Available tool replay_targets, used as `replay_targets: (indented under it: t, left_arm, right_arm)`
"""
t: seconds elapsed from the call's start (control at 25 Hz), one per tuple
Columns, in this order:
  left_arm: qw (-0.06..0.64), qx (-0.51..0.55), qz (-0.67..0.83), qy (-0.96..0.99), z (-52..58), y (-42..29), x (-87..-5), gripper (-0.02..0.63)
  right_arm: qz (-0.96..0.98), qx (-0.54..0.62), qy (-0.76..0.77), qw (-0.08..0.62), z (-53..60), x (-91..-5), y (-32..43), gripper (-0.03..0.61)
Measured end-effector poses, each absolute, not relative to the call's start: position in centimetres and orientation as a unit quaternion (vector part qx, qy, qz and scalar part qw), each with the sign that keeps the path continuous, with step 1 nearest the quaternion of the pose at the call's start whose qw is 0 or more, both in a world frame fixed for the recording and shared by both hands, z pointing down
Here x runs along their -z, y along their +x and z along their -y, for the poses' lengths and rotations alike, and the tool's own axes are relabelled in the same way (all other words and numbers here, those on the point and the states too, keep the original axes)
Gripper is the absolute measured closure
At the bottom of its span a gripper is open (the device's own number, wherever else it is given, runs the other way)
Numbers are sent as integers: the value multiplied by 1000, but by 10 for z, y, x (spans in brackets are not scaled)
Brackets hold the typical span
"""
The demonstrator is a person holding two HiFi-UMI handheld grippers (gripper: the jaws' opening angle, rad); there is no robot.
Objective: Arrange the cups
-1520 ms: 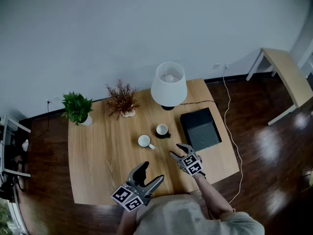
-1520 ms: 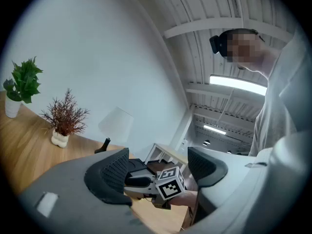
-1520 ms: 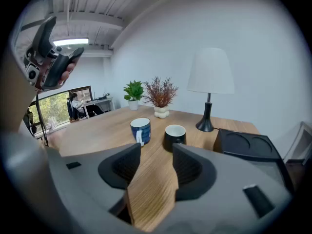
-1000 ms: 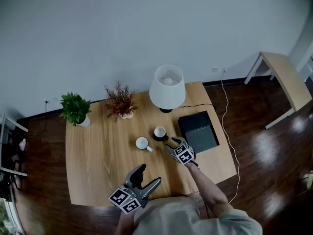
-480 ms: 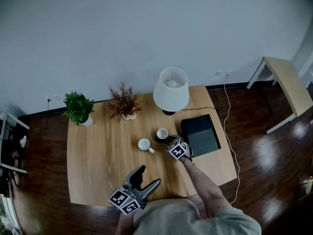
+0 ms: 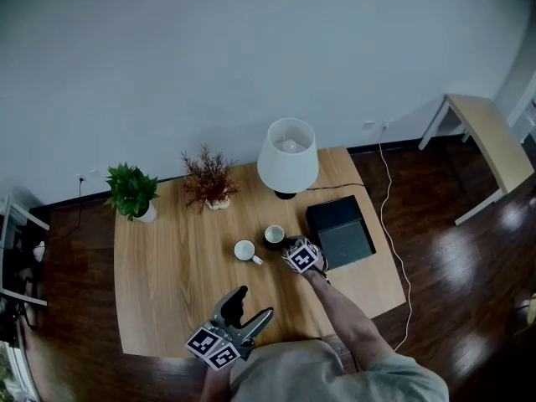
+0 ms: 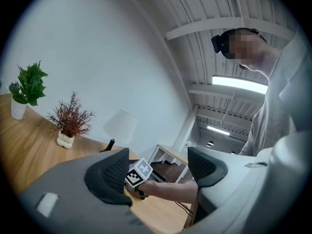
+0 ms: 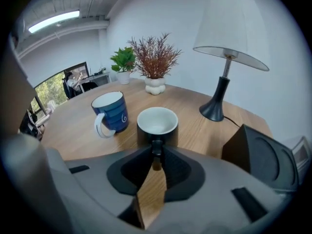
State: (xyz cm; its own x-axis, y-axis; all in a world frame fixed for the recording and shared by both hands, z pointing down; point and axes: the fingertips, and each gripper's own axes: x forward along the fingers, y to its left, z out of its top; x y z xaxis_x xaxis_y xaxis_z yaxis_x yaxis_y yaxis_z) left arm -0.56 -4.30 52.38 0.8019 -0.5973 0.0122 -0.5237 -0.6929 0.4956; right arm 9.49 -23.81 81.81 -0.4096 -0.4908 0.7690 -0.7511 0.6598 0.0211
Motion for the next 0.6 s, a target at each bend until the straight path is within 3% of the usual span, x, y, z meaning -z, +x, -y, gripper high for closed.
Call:
replay_targets:
  t: [0.24,0.4,0.6]
  left_arm:
    - [252,69,293,920,43,3,-526,250]
    - [256,68,289,920,44,5,-527,250]
    - [260,71,285,920,45,9,-529,250]
  right_arm:
    - [848,-238,401,251,237,-777,111,495]
    - [842,-252,456,140,250,-723,169,495]
    - [774,-216,581,128,266,-698,302,495]
